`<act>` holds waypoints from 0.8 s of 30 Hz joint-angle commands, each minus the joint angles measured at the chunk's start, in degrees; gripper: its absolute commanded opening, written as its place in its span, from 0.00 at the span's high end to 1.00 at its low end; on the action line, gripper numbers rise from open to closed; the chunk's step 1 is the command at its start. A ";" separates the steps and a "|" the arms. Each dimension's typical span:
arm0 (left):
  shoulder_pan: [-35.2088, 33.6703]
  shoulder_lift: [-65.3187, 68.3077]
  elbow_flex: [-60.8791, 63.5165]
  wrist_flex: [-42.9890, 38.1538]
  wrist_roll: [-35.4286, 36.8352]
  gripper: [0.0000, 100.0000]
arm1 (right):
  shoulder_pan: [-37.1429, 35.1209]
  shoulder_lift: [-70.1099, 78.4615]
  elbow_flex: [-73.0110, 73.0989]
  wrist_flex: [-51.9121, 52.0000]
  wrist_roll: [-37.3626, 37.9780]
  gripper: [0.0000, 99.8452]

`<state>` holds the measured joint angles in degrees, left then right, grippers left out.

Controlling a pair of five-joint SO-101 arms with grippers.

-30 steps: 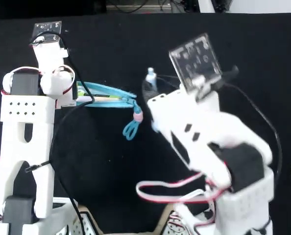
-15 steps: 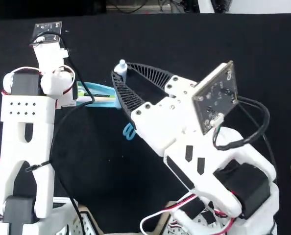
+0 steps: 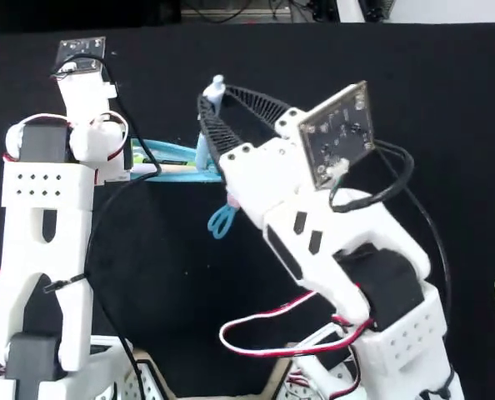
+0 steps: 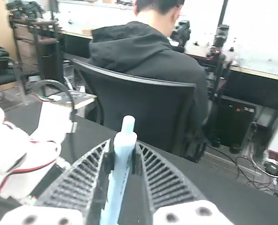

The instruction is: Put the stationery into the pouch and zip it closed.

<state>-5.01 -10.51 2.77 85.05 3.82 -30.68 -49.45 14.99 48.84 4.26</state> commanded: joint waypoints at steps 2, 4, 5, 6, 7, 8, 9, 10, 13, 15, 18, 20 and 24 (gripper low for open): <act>-1.63 0.79 3.56 -0.18 0.35 0.97 | 1.49 -3.03 0.04 1.93 -0.35 0.99; -1.63 0.79 3.56 -0.18 0.35 0.97 | -0.18 -4.18 0.04 5.27 -0.35 0.99; -1.63 0.79 3.56 -0.18 0.35 0.97 | -1.05 -4.79 0.04 6.86 -0.26 0.99; -1.63 0.79 3.56 -0.18 0.35 0.97 | -1.67 -5.14 0.04 8.35 -0.09 0.99; -1.54 0.79 3.56 -0.18 0.44 0.97 | -2.29 -5.41 0.13 9.49 -0.09 0.99; -1.54 0.79 3.56 -0.18 0.44 0.97 | -3.08 -5.49 0.31 10.29 -0.26 0.99; -1.54 0.79 3.56 -0.18 0.44 0.97 | -3.69 -5.49 1.01 10.55 -0.26 0.99; -1.63 0.79 3.56 -0.18 0.44 0.97 | -4.04 -5.58 2.15 10.37 -0.26 0.99; -1.63 0.79 3.56 -0.18 0.44 0.97 | -4.22 -5.85 7.78 7.21 -0.35 0.99; -1.63 0.79 3.56 -0.18 0.44 0.97 | -4.22 -5.85 11.47 4.22 -0.35 0.99; -1.63 0.79 3.56 -0.18 0.44 0.97 | -4.22 -5.85 14.73 1.93 -0.35 0.99; -1.63 0.79 3.56 -0.18 0.53 0.97 | -4.31 -5.76 16.84 0.70 -0.44 0.99; -1.36 0.79 3.56 -0.18 0.53 0.97 | -7.21 -5.76 23.25 -4.04 -0.44 0.99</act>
<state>-5.01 -10.51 2.77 85.05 3.82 -35.87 -55.69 33.45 47.69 4.18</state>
